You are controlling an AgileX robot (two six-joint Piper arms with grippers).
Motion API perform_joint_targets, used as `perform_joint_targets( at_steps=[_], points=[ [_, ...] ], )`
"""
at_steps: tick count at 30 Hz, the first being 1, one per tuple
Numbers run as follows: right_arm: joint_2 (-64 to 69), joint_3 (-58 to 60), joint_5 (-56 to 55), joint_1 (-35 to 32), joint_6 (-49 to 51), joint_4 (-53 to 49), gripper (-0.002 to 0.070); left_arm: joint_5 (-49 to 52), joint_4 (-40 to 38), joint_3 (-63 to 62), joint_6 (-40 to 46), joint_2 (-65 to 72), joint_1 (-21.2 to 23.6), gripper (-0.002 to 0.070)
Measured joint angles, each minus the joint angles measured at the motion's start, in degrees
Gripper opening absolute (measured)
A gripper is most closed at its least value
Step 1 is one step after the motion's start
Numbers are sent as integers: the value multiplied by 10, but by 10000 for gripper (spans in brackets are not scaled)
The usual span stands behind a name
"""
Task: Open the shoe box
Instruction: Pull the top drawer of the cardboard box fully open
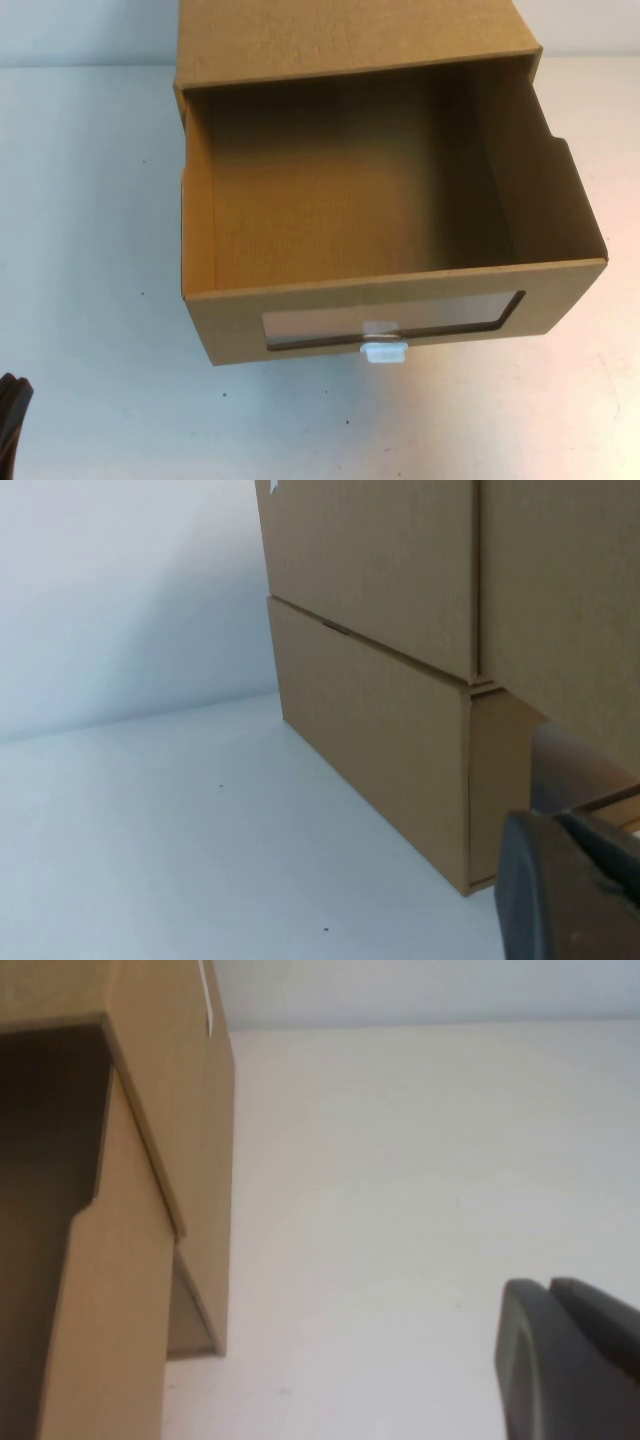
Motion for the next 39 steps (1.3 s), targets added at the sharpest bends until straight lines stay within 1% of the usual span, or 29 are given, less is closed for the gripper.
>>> perform_joint_targets(
  at_steps=[9, 15, 17, 20, 25, 28, 33, 37, 39],
  points=[
    [0, 0, 103, 0, 0, 7, -13, 0, 0, 0, -1, 0, 0, -6],
    [-2, 7, 102, 0, 0, -23, -13, -1, 0, 0, -1, 0, 0, -6],
    [-14, 30, 77, 0, 0, -47, -13, -1, 0, 0, -1, 0, 0, -6],
    [-48, 102, -10, 0, 0, -84, -13, -1, 0, 0, -1, -1, 0, -6],
    [-160, 300, -200, -18, 0, -102, -13, -1, 0, 0, -1, -1, 0, -6],
    [-240, 397, -269, -23, 0, -102, -13, -1, 0, 0, -1, -1, 0, -5],
    [-356, 490, -296, -26, 0, -83, -14, -1, 0, 0, -1, -1, 0, -6],
    [-432, 501, -276, -26, 0, -76, -13, -1, 0, 0, -1, -1, 0, -5],
    [-464, 501, -245, -26, 0, -74, -13, -1, 0, 0, -1, -1, 0, -6]
  ],
)
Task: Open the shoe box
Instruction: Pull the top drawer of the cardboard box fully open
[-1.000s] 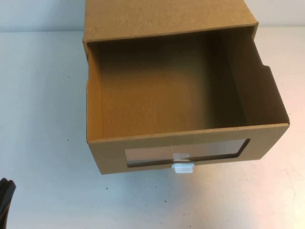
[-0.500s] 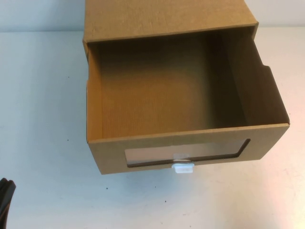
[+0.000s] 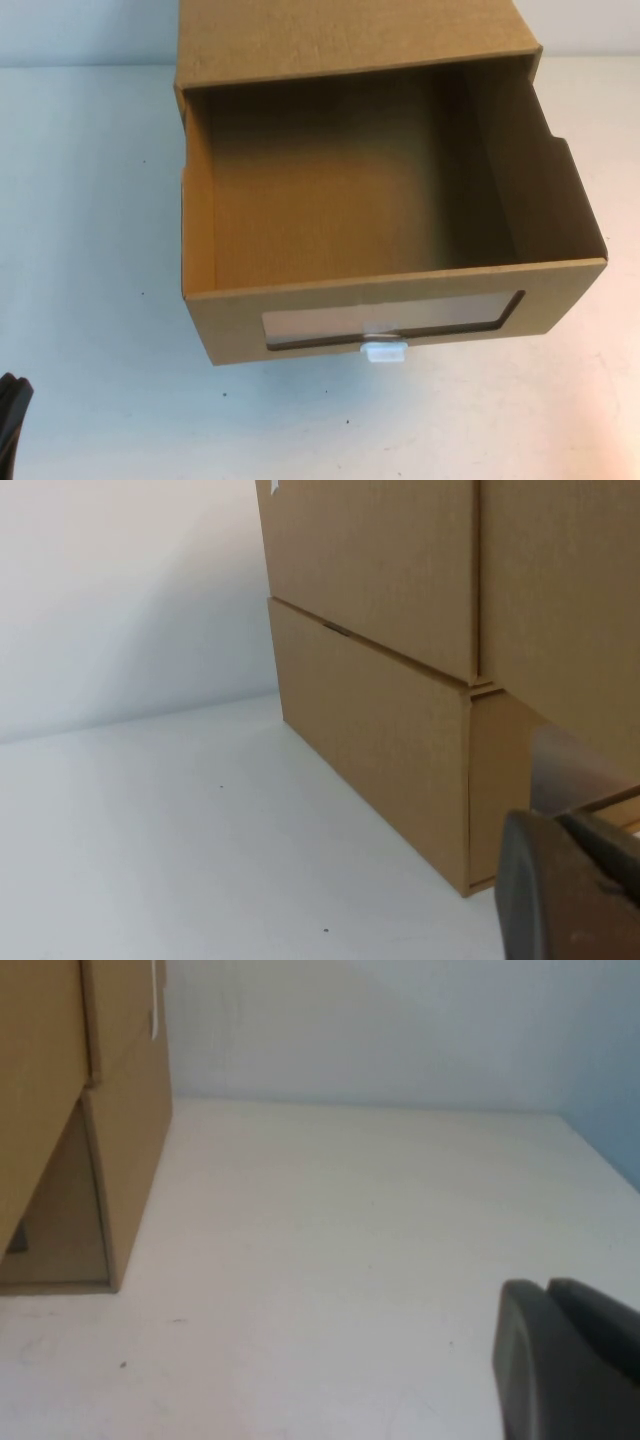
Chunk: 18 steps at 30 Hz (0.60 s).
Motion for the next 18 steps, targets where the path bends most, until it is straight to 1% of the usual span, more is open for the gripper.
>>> perform_joint_targets(
  at_steps=[7, 18],
  points=[
    [-15, 0, 133, 0, 0, 22, -13, 0, 0, 0, 0, 0, 0, -6],
    [-15, 0, 146, 0, 0, 28, -13, 0, 0, 0, 0, 0, 0, -5]
  ],
)
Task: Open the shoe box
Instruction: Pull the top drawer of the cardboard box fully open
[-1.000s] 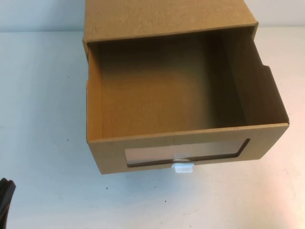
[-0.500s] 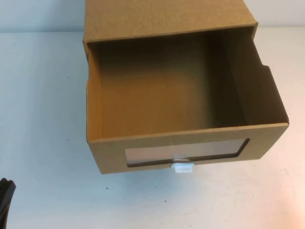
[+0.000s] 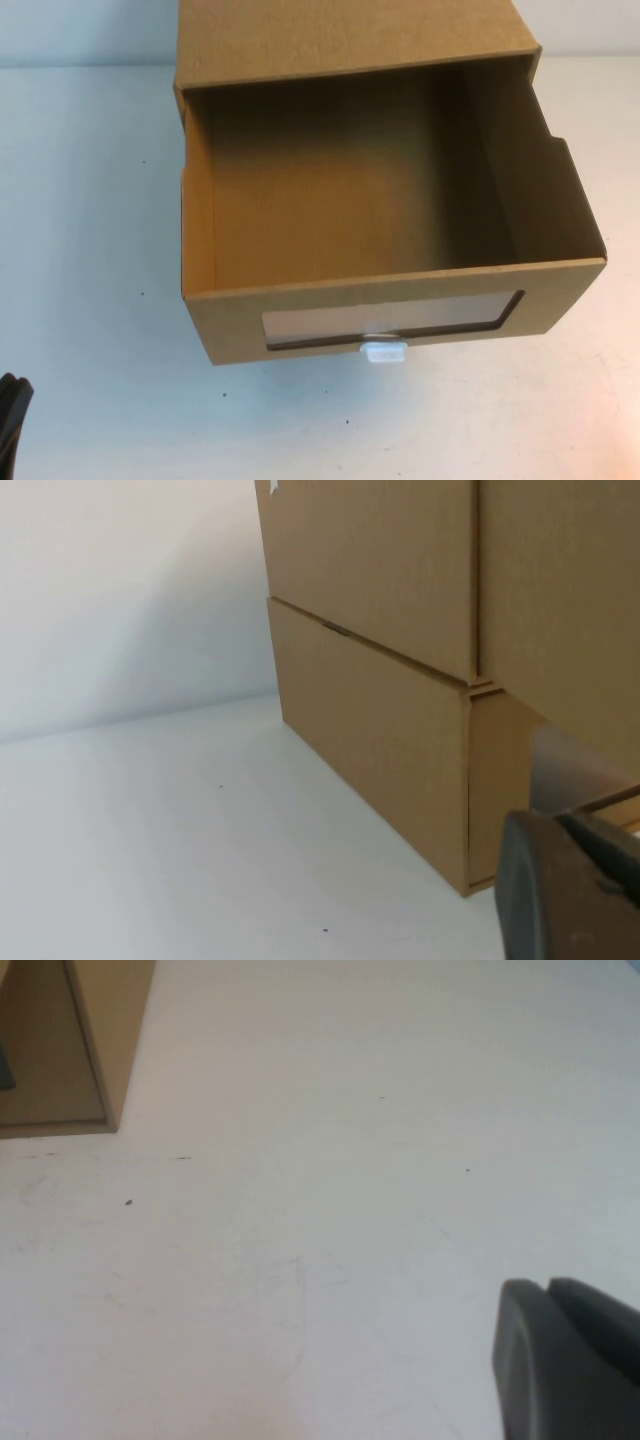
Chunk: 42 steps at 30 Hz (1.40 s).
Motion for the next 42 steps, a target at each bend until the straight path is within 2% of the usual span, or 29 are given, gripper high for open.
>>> perform_joint_targets(
  at_steps=[9, 14, 20, 23, 28, 30, 38, 42],
  points=[
    [0, 0, 0, 0, 0, 0, -14, 0, 0, 0, 0, 0, 0, -5],
    [0, 0, 0, 0, 0, 0, -14, 0, 22, 0, 85, 0, 0, -6],
    [0, 0, 1, 0, 0, 1, -14, 1, 26, 0, 104, 0, 1, -5],
    [0, 0, 1, 0, 0, 1, -14, 13, 15, 0, 104, -3, 27, -5],
    [0, 0, 1, 0, 0, 1, -14, 75, -10, 0, 60, -47, 124, -5],
    [0, 0, 1, 0, 0, 1, -14, 107, -10, 0, 42, -70, 149, -6],
    [-1, 0, 3, 0, 0, 2, -13, 236, 38, 0, -25, -77, 160, -5],
    [-1, 0, 3, 0, 0, 2, -14, 258, 46, 0, -31, -77, 160, -5]
  ],
)
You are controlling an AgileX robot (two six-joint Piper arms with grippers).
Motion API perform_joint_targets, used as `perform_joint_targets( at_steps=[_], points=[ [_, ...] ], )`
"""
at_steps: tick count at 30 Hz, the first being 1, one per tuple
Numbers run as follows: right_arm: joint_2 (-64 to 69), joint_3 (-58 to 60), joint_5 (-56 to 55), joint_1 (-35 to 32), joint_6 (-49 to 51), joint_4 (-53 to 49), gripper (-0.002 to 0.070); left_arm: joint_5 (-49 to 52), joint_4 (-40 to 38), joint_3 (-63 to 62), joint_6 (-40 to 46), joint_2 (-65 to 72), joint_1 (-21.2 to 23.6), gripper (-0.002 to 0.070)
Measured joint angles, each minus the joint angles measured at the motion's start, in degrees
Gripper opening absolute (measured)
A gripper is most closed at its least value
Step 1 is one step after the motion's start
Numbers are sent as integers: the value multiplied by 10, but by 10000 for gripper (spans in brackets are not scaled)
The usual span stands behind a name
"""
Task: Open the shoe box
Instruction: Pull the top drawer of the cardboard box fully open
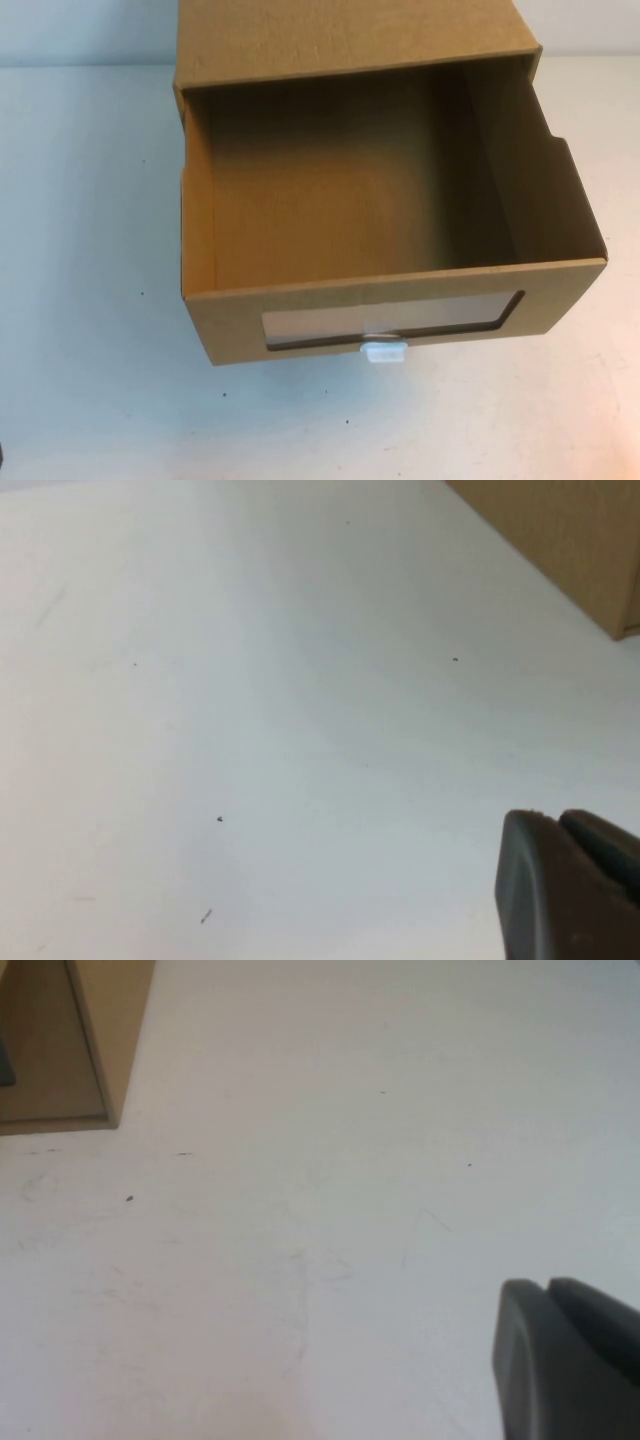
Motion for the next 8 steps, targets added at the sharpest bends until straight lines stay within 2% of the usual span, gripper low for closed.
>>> perform_joint_targets(
  at_steps=[8],
  points=[
    [0, 0, 0, 0, 0, 0, -13, 4, 1, 0, 0, -1, 0, -5]
  ],
)
